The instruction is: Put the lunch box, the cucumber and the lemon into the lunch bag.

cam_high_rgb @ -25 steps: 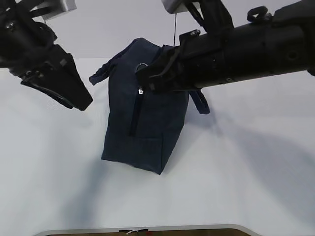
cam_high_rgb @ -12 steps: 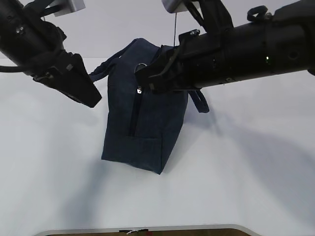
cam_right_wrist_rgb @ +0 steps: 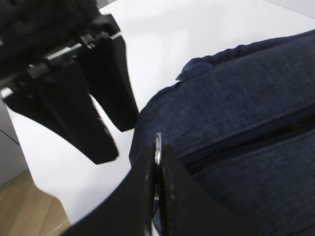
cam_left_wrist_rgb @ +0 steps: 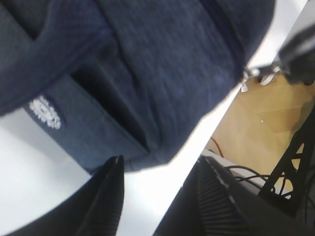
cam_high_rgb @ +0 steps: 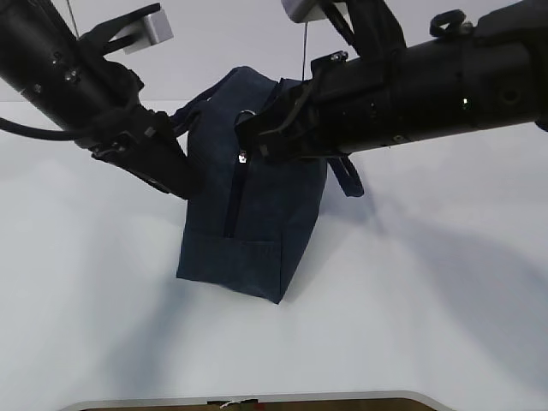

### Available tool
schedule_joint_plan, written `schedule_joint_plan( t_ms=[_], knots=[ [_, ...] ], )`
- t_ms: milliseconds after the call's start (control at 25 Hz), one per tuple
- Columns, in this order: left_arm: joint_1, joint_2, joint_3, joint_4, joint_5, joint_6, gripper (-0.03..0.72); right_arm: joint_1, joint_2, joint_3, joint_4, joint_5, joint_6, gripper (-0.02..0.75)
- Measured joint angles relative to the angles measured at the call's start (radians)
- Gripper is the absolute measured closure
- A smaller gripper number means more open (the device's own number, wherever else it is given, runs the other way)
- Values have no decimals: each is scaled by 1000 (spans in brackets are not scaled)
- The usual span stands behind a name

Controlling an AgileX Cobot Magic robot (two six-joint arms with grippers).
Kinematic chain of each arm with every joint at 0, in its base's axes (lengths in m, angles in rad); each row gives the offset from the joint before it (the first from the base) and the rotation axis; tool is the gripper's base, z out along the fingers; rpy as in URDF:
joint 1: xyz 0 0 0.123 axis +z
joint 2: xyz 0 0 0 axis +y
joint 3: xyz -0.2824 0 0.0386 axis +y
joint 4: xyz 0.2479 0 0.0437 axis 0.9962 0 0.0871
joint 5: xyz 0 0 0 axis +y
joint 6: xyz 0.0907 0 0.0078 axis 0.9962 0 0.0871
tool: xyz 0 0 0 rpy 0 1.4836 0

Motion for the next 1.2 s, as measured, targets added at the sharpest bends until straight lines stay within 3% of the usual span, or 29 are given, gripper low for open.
schedule_joint_plan(
  t_ms=[320, 400, 680, 1200],
  knots=[
    [0, 24, 0, -74, -39, 79, 351, 0, 0, 0, 0, 0, 0, 733],
    [0, 24, 0, -76, -45, 87, 395, 0, 0, 0, 0, 0, 0, 733],
    [0, 24, 0, -78, -49, 105, 676, 0, 0, 0, 0, 0, 0, 733],
    [0, 24, 71, -74, -38, 119, 698, 0, 2, -33, 0, 11, 21, 733]
  ],
)
